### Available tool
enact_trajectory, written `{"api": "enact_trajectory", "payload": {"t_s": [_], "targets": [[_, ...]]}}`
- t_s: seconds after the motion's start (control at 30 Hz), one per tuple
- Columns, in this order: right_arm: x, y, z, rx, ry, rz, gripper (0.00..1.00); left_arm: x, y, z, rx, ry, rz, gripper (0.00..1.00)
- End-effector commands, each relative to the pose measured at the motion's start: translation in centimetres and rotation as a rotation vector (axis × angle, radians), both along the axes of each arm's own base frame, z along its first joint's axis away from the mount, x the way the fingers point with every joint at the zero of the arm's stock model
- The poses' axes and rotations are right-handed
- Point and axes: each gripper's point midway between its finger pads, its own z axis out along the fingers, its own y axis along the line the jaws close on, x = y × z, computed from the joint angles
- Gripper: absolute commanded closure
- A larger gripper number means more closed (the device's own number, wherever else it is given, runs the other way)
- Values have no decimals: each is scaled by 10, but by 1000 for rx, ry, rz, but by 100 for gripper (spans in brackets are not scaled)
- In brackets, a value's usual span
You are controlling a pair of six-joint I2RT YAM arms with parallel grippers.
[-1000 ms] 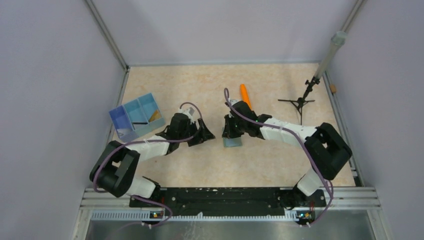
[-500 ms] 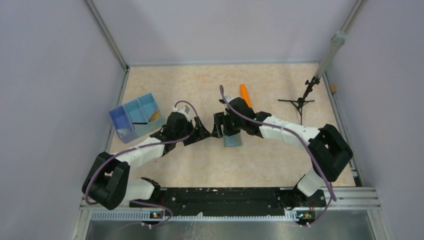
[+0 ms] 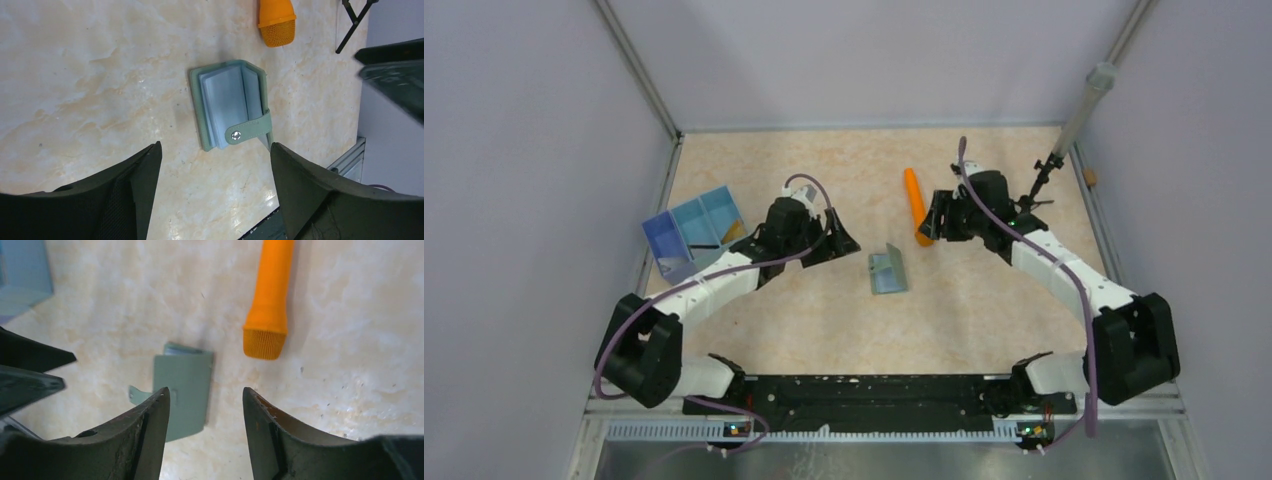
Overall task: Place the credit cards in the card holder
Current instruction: Close the card holder at the center of the board.
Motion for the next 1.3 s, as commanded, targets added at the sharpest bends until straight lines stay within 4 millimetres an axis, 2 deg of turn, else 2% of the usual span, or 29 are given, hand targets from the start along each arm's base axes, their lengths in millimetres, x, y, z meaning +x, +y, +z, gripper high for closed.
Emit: {"api": "enact_trajectory", "payload": {"t_s": [0.0,0.17,0.37,0.73,0.87,1.07,1.27], "targets": [[-21,7,-58,-36,140,98,46,6,-16,10,1,-16,-38,17],[-31,30,-84,30,202,184,42,8,-29,4,12,4,-66,16],[-34,54,-105,37,237,234,41,7,-47,-11,34,37,-121,12],[-35,71,-128,-15,266,242,37,10,-68,-33,112,45,-178,7],[-37,71,-134,-21,279,235,36,16,-58,-57,240,62,-165,16],[-43,65,-138,-15,295,217,37,13,-51,-86,320,101,-188,41],[-58,61,-143,122,349,216,42,11,-44,-101,359,109,-191,51]]}}
